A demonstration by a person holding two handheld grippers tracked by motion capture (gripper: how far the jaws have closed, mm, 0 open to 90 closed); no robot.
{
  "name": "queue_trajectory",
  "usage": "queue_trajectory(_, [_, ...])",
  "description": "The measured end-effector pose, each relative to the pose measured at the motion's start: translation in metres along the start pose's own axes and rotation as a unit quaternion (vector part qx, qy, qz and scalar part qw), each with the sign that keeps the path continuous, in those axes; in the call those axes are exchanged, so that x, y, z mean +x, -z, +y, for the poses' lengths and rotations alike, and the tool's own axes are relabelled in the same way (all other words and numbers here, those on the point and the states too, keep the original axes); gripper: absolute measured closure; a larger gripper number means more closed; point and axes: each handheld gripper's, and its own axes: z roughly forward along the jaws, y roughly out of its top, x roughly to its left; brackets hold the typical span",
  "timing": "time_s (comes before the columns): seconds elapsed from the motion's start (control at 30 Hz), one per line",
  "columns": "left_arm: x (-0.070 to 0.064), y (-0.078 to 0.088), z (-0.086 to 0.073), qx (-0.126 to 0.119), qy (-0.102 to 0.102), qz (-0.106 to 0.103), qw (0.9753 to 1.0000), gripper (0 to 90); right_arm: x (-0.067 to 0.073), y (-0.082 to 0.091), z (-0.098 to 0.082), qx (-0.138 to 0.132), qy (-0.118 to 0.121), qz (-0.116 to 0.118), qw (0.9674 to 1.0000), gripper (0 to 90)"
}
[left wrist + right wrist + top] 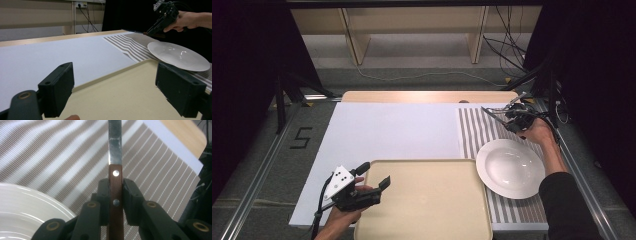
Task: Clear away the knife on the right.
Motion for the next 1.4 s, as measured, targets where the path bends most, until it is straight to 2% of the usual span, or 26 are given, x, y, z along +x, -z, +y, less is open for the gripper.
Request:
queue_trajectory(0.13, [0.000, 0.000, 0.000, -0.001, 0.000, 0.000, 1.0000, 15.1, 0.010, 0.011, 0.002, -0.016, 0.001, 0.005, 0.9999, 77.5])
queue_trajectory(0.27, [-0.001, 0.000, 0.000, -0.001, -0.003, 0.000, 1.0000, 15.1, 0.032, 0.031, 0.003, -0.051, -0.005, 0.012, 0.9986, 77.5])
queue_trajectory(0.33, [-0.001, 0.000, 0.000, -0.001, -0.003, 0.000, 1.0000, 15.1, 0.045, 0.039, 0.002, -0.059, 0.010, 0.007, 0.9982, 77.5])
queue_trajectory(0.37, [-0.001, 0.000, 0.000, -0.001, -0.003, 0.000, 1.0000, 15.1, 0.045, 0.039, 0.002, -0.059, 0.010, 0.007, 0.9982, 77.5])
queue_trajectory(0.4, [-0.001, 0.001, 0.000, 0.000, -0.003, 0.000, 1.0000, 15.1, 0.059, 0.047, -0.001, -0.069, 0.018, 0.009, 0.9974, 77.4])
queue_trajectory(0.43, [-0.001, 0.001, 0.001, -0.001, -0.004, -0.001, 1.0000, 15.1, 0.065, 0.051, -0.003, -0.074, 0.022, 0.009, 0.9970, 77.5])
queue_trajectory(0.47, [-0.001, 0.001, 0.001, -0.001, -0.004, -0.001, 1.0000, 15.1, 0.065, 0.051, -0.003, -0.074, 0.022, 0.009, 0.9970, 77.5])
queue_trajectory(0.5, [-0.001, 0.000, 0.000, -0.001, -0.004, -0.001, 1.0000, 15.1, 0.075, 0.059, -0.006, -0.085, 0.030, 0.009, 0.9959, 77.4])
queue_trajectory(0.6, [-0.001, 0.000, 0.000, 0.001, -0.004, -0.001, 1.0000, 15.1, 0.088, 0.068, -0.012, -0.103, 0.036, 0.015, 0.9939, 77.4])
queue_trajectory(0.7, [-0.001, 0.000, 0.000, 0.001, -0.004, 0.000, 1.0000, 15.1, 0.101, 0.075, -0.016, -0.107, 0.050, 0.013, 0.9929, 77.4])
queue_trajectory(0.8, [-0.002, 0.000, 0.001, -0.001, -0.006, -0.002, 1.0000, 15.1, 0.113, 0.080, -0.021, -0.118, 0.042, 0.017, 0.9919, 77.4])
queue_trajectory(0.87, [-0.003, 0.001, 0.001, -0.003, -0.007, -0.003, 1.0000, 15.1, 0.123, 0.080, -0.026, -0.118, 0.054, 0.018, 0.9913, 77.4])
queue_trajectory(1.0, [-0.002, 0.002, 0.002, -0.005, -0.006, -0.005, 1.0000, 15.0, 0.140, 0.084, -0.032, -0.123, 0.059, 0.024, 0.9903, 77.4])
queue_trajectory(1.4, [-0.002, 0.002, 0.002, -0.006, -0.005, -0.005, 1.0000, 15.0, 0.170, 0.098, -0.045, -0.143, 0.075, 0.035, 0.9863, 77.4])
